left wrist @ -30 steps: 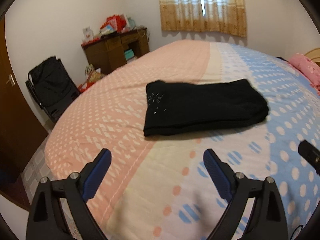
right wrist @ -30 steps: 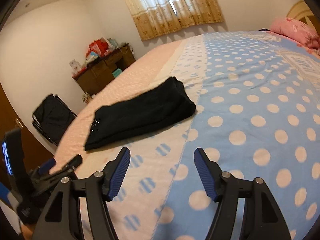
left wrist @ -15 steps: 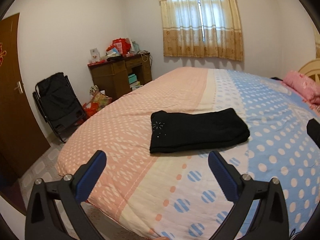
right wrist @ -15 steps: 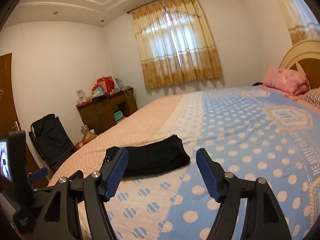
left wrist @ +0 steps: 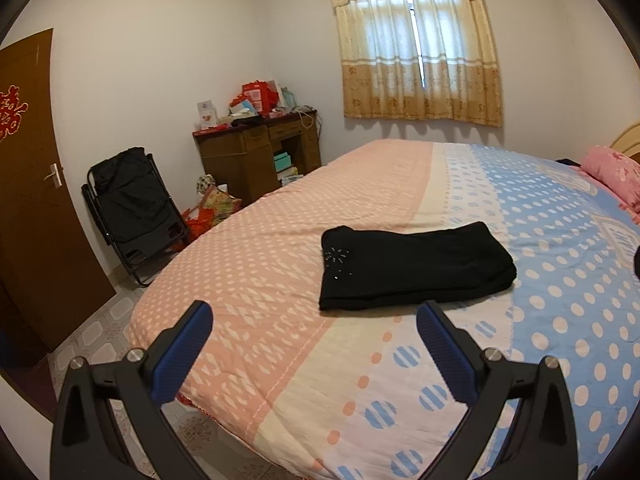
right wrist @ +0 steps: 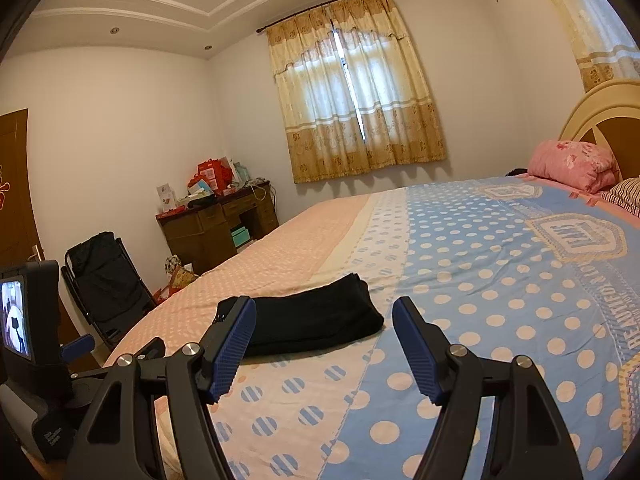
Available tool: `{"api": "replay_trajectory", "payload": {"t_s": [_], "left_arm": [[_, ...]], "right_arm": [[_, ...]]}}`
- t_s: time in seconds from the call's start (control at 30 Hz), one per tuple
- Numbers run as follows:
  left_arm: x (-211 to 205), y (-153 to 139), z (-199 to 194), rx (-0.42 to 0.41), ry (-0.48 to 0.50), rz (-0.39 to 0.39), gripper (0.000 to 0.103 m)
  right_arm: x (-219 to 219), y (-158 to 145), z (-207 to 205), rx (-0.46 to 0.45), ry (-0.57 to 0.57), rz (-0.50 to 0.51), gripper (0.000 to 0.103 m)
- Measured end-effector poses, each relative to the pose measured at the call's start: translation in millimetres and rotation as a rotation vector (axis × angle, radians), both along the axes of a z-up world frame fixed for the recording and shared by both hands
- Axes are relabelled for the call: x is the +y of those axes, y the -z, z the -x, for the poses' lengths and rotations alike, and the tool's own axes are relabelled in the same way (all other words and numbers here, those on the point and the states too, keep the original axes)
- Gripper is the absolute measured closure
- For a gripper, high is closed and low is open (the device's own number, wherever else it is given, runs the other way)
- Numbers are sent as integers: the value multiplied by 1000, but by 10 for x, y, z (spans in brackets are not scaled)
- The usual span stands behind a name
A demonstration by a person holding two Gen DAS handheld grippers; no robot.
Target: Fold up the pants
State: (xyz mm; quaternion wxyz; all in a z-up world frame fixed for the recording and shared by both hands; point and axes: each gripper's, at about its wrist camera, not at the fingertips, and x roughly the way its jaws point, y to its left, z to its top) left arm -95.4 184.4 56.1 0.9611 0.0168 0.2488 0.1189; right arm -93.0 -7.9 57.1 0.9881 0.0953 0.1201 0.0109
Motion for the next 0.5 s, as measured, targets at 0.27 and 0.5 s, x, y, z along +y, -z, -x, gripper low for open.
{"api": "replay_trajectory", "payload": {"t_s": [0.27, 0.5], "left_arm": [[-32, -21, 29, -7, 18, -14, 0], [-55, -25, 25, -2, 11, -15, 0]], "right_arm": [[9, 25, -2, 20, -3, 15, 31], [-18, 21, 32, 5, 5, 16, 31]]}}
